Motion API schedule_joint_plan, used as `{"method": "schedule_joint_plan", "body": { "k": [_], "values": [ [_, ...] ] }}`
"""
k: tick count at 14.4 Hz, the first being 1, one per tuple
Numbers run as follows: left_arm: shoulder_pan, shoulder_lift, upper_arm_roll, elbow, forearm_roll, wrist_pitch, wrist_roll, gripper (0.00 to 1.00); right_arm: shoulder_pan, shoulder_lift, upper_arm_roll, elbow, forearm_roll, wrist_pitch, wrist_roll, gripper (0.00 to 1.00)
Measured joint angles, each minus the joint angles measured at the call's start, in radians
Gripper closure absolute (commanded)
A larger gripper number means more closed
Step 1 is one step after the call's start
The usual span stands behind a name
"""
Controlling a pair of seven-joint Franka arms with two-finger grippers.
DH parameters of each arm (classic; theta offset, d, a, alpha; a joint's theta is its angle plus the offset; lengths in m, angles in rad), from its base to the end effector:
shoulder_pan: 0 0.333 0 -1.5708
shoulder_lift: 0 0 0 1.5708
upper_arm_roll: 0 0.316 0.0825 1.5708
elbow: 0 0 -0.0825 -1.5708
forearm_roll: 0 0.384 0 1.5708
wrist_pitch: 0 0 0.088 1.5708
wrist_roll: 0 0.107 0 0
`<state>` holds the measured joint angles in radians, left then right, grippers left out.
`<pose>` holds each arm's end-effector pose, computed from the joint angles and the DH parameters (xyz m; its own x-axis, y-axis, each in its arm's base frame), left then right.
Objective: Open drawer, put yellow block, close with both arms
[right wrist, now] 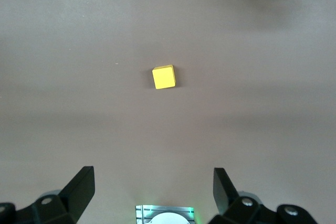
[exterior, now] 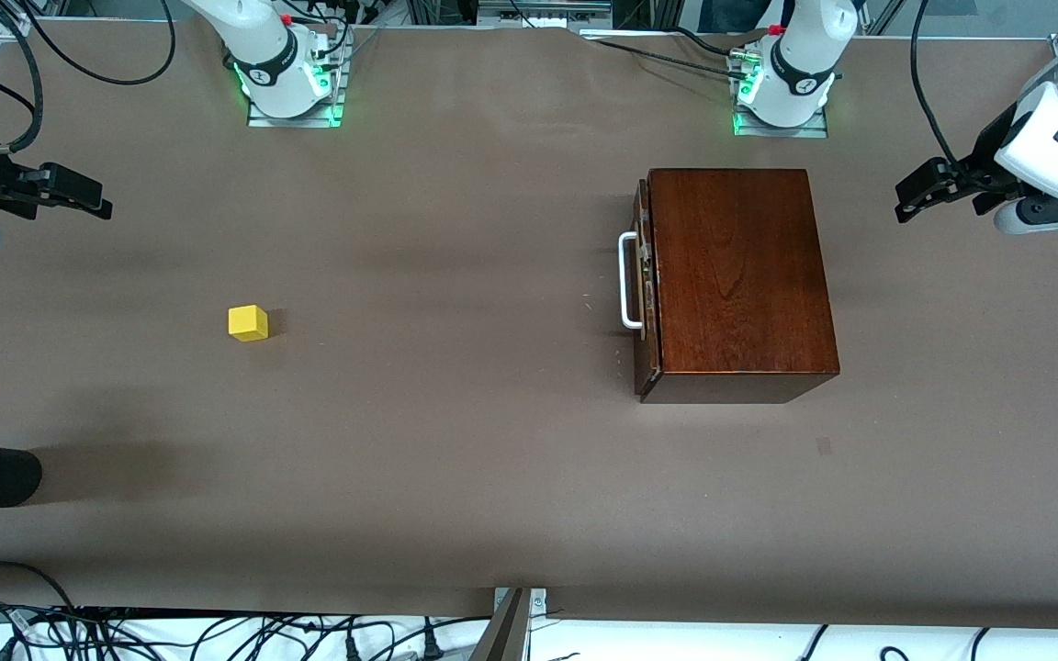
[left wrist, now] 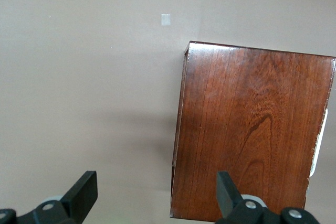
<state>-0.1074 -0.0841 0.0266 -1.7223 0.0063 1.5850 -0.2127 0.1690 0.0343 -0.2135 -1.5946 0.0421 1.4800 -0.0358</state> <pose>0.5249 -0.0413 0.5997 0.9900 0.1313 -0.0511 0.1307 -0.9913 -0.0152 0.5521 -0.0178 0.5877 0.9892 -0.0054 -0.1462 -0.0113 -0.9991 -0.0400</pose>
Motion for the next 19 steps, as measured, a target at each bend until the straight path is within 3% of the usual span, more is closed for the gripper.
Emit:
{"method": "schedule_joint_plan", "body": {
  "k": [16,19],
  "values": [
    [-0.007,0.001,-0.005,0.0,0.0,-0.011,0.0,0.0,0.001,-0.009,0.003,-0.005,0.0,0.01,0.0,0.0],
    [-0.007,0.003,-0.005,-0.001,0.0,-0.013,0.0,0.0,-0.001,-0.078,0.002,-0.102,0.0,0.114,0.0,0.0]
  ]
}}
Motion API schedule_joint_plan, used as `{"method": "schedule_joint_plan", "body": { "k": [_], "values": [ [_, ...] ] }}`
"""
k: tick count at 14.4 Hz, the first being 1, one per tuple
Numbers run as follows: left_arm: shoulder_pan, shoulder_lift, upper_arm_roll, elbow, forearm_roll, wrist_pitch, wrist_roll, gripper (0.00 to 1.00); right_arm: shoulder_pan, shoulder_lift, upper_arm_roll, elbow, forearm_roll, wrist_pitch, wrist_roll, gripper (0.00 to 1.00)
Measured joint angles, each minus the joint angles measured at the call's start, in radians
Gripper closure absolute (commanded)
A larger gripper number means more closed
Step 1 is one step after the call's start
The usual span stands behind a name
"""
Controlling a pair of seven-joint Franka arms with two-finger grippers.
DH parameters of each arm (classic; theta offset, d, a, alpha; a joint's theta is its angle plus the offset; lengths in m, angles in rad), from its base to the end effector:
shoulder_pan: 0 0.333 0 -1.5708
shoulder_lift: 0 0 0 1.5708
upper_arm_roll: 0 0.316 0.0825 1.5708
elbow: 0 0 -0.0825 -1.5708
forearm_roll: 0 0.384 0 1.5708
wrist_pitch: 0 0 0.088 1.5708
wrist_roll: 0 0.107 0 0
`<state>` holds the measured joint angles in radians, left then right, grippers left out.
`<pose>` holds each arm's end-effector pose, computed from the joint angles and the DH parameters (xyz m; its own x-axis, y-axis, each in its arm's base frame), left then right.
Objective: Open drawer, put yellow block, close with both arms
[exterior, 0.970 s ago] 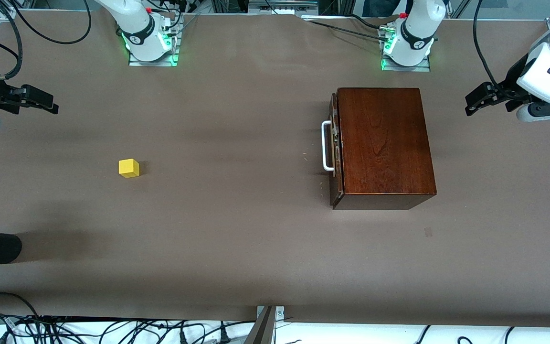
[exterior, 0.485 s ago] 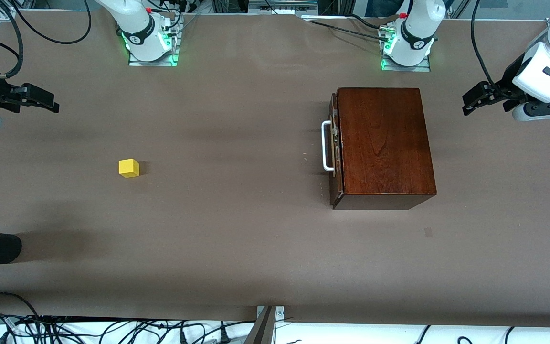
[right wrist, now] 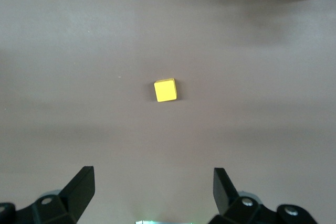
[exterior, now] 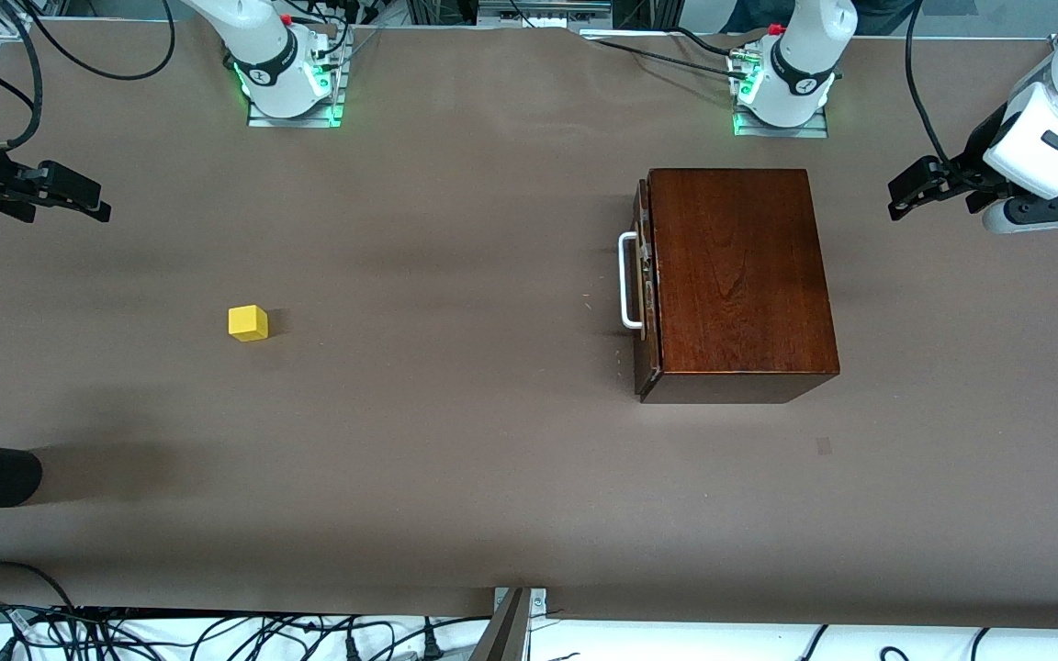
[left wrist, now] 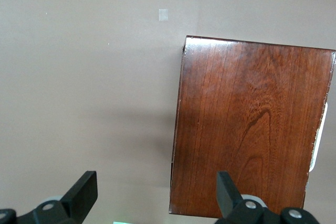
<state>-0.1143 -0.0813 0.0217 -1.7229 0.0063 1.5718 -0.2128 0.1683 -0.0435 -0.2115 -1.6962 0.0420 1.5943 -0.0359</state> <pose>0.5236 -0.0475 0.5969 0.9905 0.1199 -0.0672 0.1189 -0.9927 -0.0192 0.5396 -0.0212 0.5907 0.9983 -0.0075 -0.0575 -0.0106 -0.9985 -0.0531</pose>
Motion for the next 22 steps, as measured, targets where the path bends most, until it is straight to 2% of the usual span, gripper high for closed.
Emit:
{"method": "schedule_joint_plan", "body": {
  "k": [3,8,17,22],
  "values": [
    [0.001,0.0,-0.007,0.0,0.0,0.0,0.0,0.0,-0.022,-0.059,0.0,-0.063,0.0,0.027,-0.008,0.0],
    [0.056,0.001,-0.081,0.0,0.0,-0.001,-0.001,0.0,-0.063,-0.064,0.043,-0.068,0.0,0.029,-0.053,0.0],
    [0.066,0.001,-0.091,0.003,0.0,-0.001,-0.001,0.0,-0.076,-0.058,0.065,-0.068,0.0,0.029,-0.096,0.0],
    [0.066,0.014,-0.173,0.03,0.0,-0.001,-0.04,0.0,-0.081,-0.058,0.064,-0.063,-0.009,0.004,-0.096,0.0]
  ]
}}
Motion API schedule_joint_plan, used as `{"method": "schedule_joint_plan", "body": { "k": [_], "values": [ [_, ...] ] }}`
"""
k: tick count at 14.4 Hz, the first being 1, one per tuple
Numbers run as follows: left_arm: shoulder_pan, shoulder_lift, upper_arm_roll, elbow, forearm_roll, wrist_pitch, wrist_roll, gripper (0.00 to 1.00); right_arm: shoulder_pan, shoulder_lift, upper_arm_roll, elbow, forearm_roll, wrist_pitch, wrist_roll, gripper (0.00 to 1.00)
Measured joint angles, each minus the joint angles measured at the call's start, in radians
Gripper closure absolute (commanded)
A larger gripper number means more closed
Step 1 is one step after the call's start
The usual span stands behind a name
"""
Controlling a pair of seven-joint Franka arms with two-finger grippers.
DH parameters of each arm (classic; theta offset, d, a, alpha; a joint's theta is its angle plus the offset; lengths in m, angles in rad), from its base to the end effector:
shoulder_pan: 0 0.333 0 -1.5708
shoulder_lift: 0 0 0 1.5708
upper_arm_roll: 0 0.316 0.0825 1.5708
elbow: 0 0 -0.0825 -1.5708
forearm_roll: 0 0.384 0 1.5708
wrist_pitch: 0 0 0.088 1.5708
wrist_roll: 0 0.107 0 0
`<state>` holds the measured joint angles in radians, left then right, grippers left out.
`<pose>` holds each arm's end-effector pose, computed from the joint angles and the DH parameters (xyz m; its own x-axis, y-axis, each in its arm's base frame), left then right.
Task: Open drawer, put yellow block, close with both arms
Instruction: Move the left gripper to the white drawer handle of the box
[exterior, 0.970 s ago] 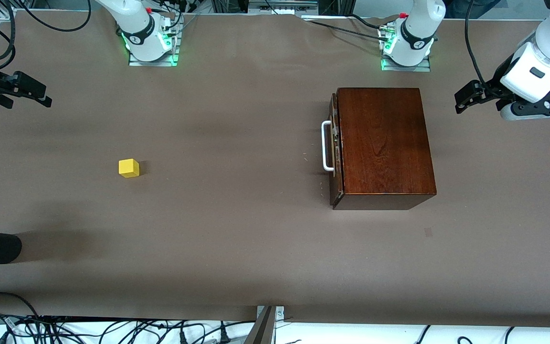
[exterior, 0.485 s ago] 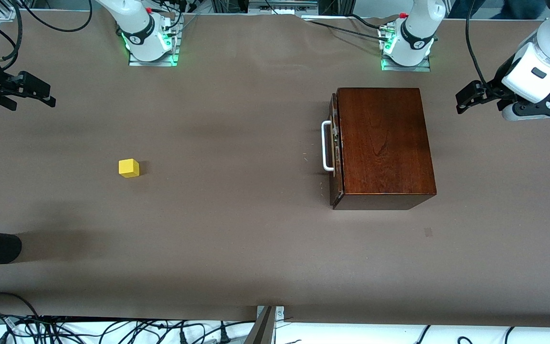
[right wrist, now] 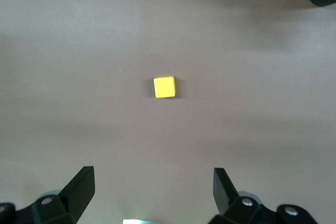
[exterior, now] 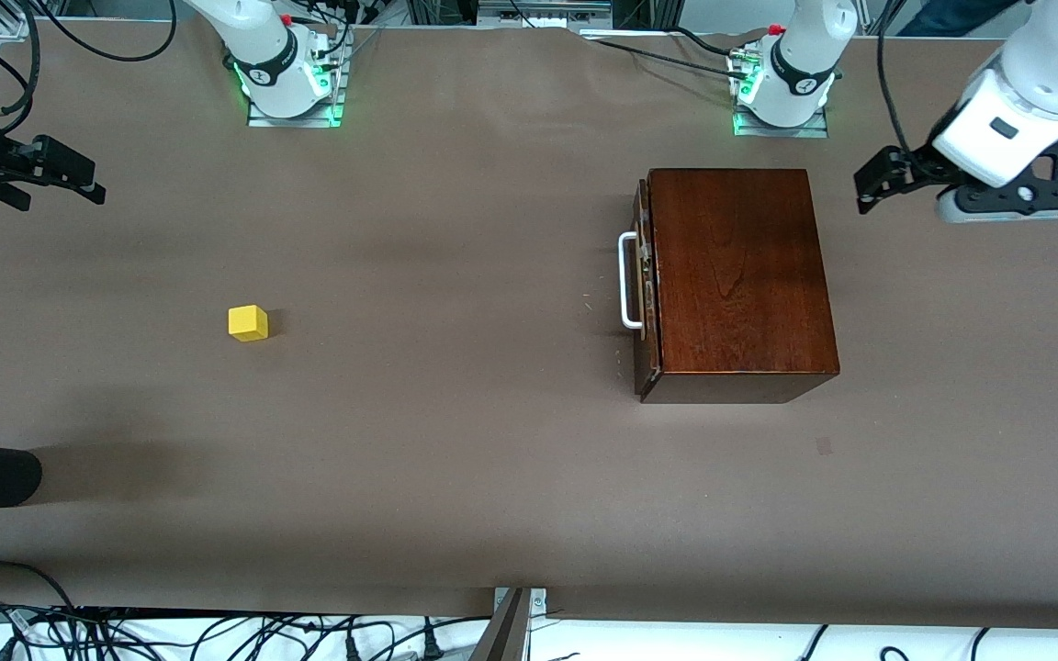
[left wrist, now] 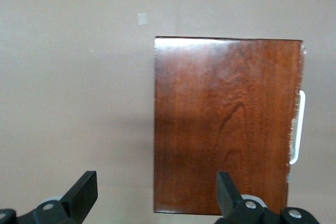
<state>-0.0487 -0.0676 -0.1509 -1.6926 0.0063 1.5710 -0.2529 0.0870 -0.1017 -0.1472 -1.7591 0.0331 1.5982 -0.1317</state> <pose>0.5203 -0.1072 0.6034 0.9973 0.0544 -0.0489 0.0530 -0.9982 -0.0296 0.5205 -0.0314 0.5922 0.9960 0.0721 -0.0535 0.0691 -0.9961 -0.0554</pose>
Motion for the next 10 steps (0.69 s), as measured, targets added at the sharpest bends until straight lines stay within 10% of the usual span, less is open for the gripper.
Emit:
{"method": "schedule_joint_plan", "body": {
  "k": [10],
  "values": [
    [-0.041,0.202,-0.367,0.079,0.048,0.004,-0.494,0.0,-0.009,0.0,-0.007,0.038,-0.015,-0.02,-0.011,0.0]
  ]
}}
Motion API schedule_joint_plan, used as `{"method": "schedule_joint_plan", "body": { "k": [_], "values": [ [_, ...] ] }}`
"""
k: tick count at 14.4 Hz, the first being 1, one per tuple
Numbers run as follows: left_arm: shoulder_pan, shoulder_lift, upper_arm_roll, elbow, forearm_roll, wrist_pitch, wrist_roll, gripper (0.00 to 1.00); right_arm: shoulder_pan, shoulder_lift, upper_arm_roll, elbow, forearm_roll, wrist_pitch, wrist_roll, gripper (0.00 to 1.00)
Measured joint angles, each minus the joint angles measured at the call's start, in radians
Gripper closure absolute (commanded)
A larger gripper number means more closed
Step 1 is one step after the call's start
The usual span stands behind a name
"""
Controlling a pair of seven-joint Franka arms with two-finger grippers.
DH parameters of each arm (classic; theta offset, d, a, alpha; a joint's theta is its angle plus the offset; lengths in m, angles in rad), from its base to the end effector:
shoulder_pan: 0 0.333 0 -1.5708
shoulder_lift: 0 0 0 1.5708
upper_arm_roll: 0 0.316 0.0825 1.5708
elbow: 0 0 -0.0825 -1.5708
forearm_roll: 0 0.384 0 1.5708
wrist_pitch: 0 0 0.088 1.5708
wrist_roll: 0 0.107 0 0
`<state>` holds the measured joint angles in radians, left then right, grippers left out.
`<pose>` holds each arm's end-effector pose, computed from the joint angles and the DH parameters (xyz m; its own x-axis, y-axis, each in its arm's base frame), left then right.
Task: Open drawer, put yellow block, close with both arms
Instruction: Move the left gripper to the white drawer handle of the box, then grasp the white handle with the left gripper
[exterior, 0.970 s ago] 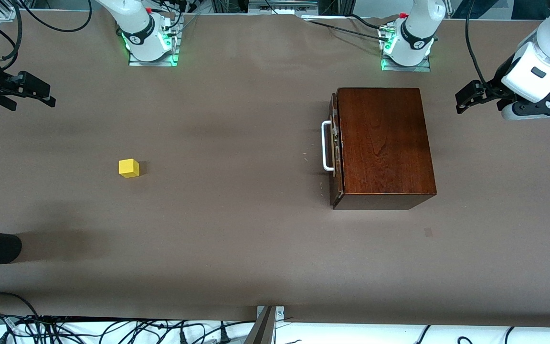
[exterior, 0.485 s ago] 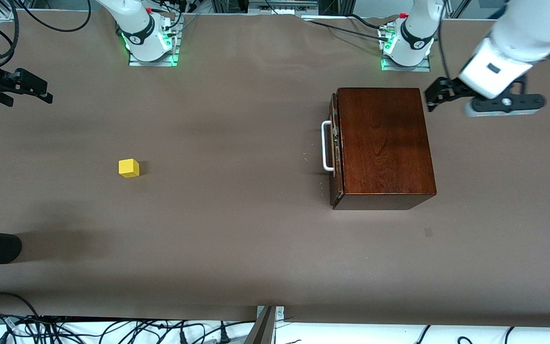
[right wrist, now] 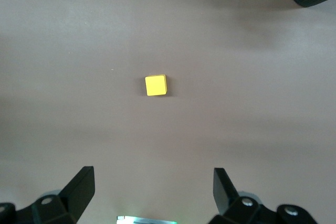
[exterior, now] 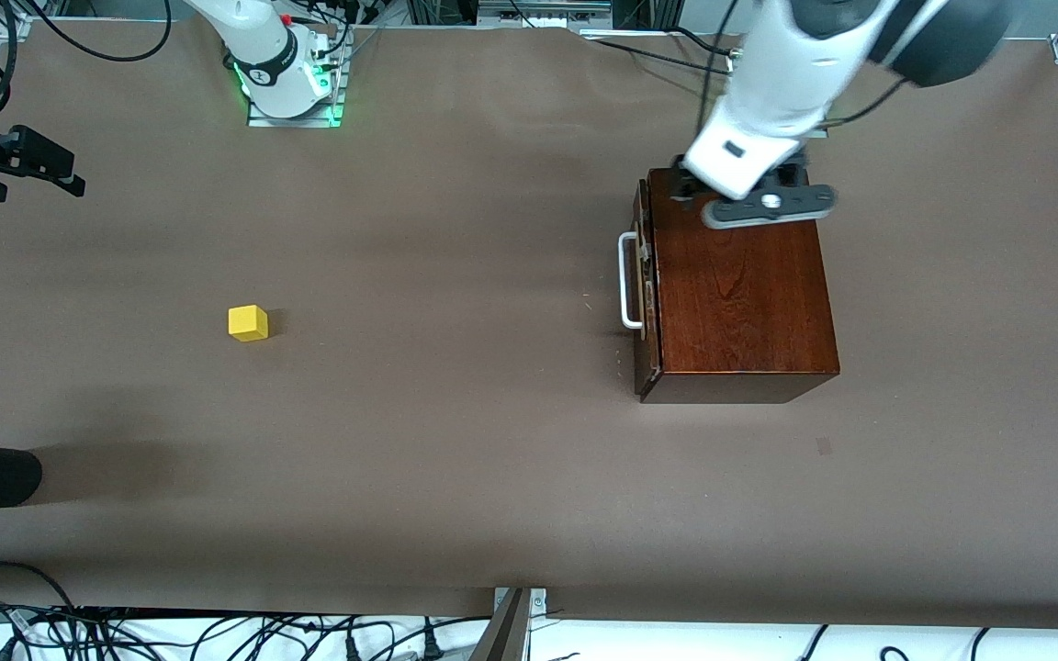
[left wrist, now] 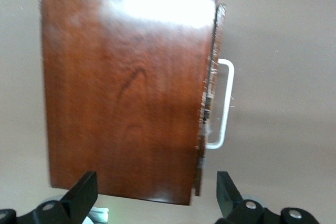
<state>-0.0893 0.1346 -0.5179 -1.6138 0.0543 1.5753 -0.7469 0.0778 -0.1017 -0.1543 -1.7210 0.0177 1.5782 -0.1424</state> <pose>0.4898 -0.3139 0.5374 0.9828 0.1384 -0.1222 0.1271 -0.9873 -0.0956 0.5197 -0.0418 0.6084 0.9971 0.0671 -0.0371 0.0657 -0.9971 -0.0389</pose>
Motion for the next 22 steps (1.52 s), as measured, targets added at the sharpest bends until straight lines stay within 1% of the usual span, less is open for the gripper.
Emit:
{"method": "schedule_joint_plan", "body": {
  "k": [2,4,6,8,10,12,14,16,18,22],
  "values": [
    [-0.084,0.066,-0.012,0.045,0.041,0.003,-0.114,0.0,0.0,0.0,0.0,0.008,0.0,0.0,0.0,0.0],
    [-0.15,0.131,-0.013,0.072,0.067,0.009,-0.191,0.0,0.0,0.0,0.001,0.011,0.0,0.0,0.0,0.0],
    [-0.181,0.193,-0.011,0.074,0.078,0.075,-0.222,0.0,0.001,0.0,0.003,0.011,0.0,-0.001,0.0,0.0],
    [-0.194,0.249,-0.01,0.069,0.102,0.147,-0.235,0.0,0.001,0.004,0.005,0.011,0.0,-0.002,0.0,0.0],
    [-0.197,0.296,-0.008,0.066,0.128,0.184,-0.254,0.0,0.001,0.013,0.007,0.011,0.0,-0.003,0.0,0.0],
    [-0.207,0.331,-0.008,0.065,0.178,0.203,-0.258,0.0,0.002,0.025,0.008,0.011,0.001,-0.003,0.0,0.0],
    [-0.239,0.365,-0.008,0.065,0.234,0.211,-0.262,0.0,0.002,0.033,0.011,0.011,0.002,-0.003,0.0,0.0],
    [-0.269,0.397,-0.009,0.064,0.275,0.215,-0.269,0.0,0.002,0.034,0.025,0.012,0.002,-0.002,0.004,0.0],
    [-0.277,0.424,-0.008,0.064,0.3,0.241,-0.27,0.0,0.003,0.034,0.039,0.014,0.002,0.004,0.024,0.0],
    [-0.279,0.458,-0.006,0.064,0.364,0.257,-0.266,0.0,0.003,0.034,0.041,0.019,0.002,0.011,0.026,0.0]
  ]
}}
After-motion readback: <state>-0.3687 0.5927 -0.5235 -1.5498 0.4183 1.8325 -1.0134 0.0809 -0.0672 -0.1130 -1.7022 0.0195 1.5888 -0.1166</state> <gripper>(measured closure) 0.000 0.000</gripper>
